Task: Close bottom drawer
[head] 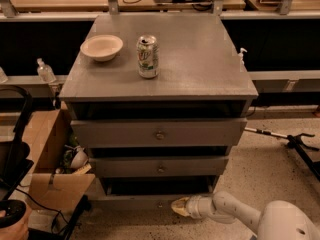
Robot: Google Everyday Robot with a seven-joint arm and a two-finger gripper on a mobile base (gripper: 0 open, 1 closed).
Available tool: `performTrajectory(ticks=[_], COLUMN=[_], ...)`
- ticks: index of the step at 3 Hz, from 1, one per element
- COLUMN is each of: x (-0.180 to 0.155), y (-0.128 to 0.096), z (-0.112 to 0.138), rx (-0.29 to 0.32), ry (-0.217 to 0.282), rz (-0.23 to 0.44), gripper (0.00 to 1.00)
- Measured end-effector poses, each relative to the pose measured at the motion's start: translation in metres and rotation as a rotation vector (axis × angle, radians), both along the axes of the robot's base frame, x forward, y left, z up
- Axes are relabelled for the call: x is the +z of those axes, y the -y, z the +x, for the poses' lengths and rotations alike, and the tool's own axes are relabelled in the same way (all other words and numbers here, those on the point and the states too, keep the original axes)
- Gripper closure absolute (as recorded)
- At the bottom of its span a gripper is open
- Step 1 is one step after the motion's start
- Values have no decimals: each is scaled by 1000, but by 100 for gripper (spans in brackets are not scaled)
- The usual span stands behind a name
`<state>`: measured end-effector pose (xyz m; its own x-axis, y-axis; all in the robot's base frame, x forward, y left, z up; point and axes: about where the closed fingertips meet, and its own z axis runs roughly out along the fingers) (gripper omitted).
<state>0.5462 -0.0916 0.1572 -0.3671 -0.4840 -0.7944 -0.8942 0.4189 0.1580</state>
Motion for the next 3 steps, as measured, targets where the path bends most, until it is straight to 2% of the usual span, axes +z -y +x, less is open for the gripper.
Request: performTrajectory(ticks=[1, 2, 3], x=[0, -1, -1], y=[0, -3, -3], z=[-2, 23, 23], rx=[0, 12, 12], ry=[0, 2, 2], rz=[0, -18, -18], gripper=[100, 100, 100])
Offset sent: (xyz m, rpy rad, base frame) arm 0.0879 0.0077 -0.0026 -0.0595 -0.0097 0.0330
